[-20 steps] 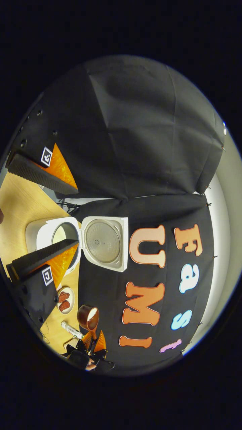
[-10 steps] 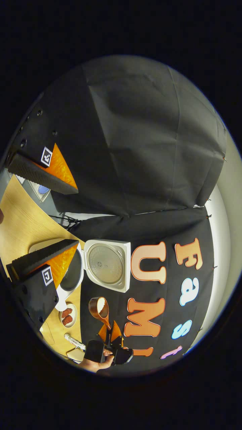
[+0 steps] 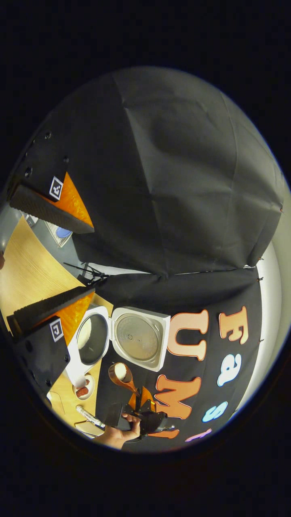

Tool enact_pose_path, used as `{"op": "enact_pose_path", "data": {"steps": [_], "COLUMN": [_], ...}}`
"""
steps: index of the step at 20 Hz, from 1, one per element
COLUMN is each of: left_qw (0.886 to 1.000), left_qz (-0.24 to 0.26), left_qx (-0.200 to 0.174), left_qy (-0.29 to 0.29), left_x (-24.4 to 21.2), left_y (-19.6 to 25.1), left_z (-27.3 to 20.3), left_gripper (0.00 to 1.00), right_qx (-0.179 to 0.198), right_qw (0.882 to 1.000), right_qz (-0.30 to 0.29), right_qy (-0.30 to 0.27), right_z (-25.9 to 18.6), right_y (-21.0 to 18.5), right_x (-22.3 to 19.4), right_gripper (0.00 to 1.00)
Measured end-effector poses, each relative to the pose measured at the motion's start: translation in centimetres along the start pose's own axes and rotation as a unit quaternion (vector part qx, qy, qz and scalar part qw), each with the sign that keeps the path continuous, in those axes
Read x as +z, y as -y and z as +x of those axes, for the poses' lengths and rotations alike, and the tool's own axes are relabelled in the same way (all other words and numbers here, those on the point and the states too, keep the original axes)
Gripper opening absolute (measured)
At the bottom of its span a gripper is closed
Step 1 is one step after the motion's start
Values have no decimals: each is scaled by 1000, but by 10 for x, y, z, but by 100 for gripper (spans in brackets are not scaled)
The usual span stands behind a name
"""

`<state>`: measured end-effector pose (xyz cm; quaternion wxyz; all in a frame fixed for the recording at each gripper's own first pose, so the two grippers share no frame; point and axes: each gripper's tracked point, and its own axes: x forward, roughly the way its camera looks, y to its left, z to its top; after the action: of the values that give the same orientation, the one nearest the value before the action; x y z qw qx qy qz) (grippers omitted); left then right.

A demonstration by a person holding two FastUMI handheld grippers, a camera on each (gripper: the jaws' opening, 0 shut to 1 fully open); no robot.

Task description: Close the left gripper, press the button to open the rice cooker; take a wooden spoon from the chopstick holder with the right hand, scoop a spoonful of rice and pour it into the rice cooker, then put the wooden spoon back into the chopstick holder.

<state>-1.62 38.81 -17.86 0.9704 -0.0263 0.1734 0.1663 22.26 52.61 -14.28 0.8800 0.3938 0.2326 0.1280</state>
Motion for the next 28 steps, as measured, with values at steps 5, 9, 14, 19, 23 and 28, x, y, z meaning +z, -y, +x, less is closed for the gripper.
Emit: {"op": "enact_pose_path", "data": {"steps": [5,9,14,19,23,28], "left_qw": [1000,1000,1000,1000,1000,1000], "left_qz": [-2,1,3,8,7,9], "left_qx": [-2,-2,-6,-9,-10,-11], "left_qy": [-9,-10,-14,-15,-17,-16], "left_x": [-6,-6,-7,-7,-9,-8], "left_y": [3,2,5,10,10,14], "left_z": [8,12,16,16,14,11], "left_gripper": [90,90,90,90,89,90], "right_qx": [-4,-3,22,47,73,105], "right_qw": [996,988,978,963,946,913], "right_qz": [-84,-152,-207,-263,-316,-392], "right_qy": [4,15,18,20,28,49], "right_z": [14,16,16,11,4,-10], "right_y": [-17,-29,-52,-72,-89,-109], "right_x": [-14,-14,-24,-33,-41,-51], "right_gripper": [17,17,17,17,17,16]}}
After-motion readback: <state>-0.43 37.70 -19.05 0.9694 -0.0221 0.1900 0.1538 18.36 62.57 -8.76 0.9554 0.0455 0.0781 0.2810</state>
